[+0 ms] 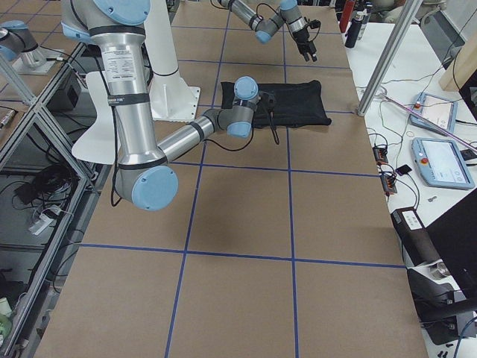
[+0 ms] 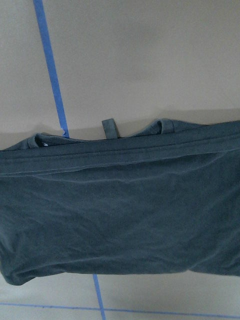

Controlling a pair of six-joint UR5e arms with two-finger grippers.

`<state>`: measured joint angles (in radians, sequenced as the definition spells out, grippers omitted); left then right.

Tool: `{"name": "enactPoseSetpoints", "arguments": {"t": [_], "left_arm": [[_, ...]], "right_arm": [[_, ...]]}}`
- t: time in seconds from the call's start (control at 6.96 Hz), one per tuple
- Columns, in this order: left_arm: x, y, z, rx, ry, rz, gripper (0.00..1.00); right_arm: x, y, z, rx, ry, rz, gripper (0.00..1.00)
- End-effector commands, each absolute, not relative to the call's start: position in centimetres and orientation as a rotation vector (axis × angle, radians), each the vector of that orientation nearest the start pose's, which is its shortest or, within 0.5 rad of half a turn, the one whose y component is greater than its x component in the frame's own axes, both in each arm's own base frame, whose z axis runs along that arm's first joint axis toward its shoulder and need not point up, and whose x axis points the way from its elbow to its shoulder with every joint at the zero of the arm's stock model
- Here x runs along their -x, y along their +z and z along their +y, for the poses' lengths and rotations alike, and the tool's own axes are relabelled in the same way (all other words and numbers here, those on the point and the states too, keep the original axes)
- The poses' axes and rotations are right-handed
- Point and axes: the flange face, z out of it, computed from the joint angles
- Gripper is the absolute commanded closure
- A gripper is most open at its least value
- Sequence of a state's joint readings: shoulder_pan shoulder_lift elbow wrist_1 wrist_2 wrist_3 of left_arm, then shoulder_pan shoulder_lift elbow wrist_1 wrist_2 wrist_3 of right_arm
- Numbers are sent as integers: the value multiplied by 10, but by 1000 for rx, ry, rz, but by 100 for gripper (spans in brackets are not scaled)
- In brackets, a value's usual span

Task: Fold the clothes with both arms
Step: 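Release the shirt and draw both grippers away from it, then lower the right gripper onto the shirt's side edge nearest it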

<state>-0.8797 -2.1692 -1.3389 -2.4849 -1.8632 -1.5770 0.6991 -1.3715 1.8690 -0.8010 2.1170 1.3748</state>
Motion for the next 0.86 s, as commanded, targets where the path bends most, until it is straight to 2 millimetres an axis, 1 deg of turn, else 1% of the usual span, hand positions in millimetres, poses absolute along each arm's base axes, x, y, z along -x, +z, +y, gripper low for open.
{"name": "enactPoseSetpoints", "arguments": {"t": [0.0,0.29,0.43,0.57,0.72], "left_arm": [[-356,310,-592,-300,-537,1312,0],[-342,315,-572,-288,-518,1327,0],[-339,318,-568,-275,-509,1329,0],[-338,320,-567,-272,-509,1327,0],[-338,320,-567,-272,-509,1327,0]], "right_arm": [[417,299,-393,-204,4,-1118,0],[479,282,-342,-244,-70,-958,0],[492,272,-338,-241,-88,-880,0],[515,270,-321,-296,-149,-765,0],[522,263,-319,-307,-200,-702,0]]}}
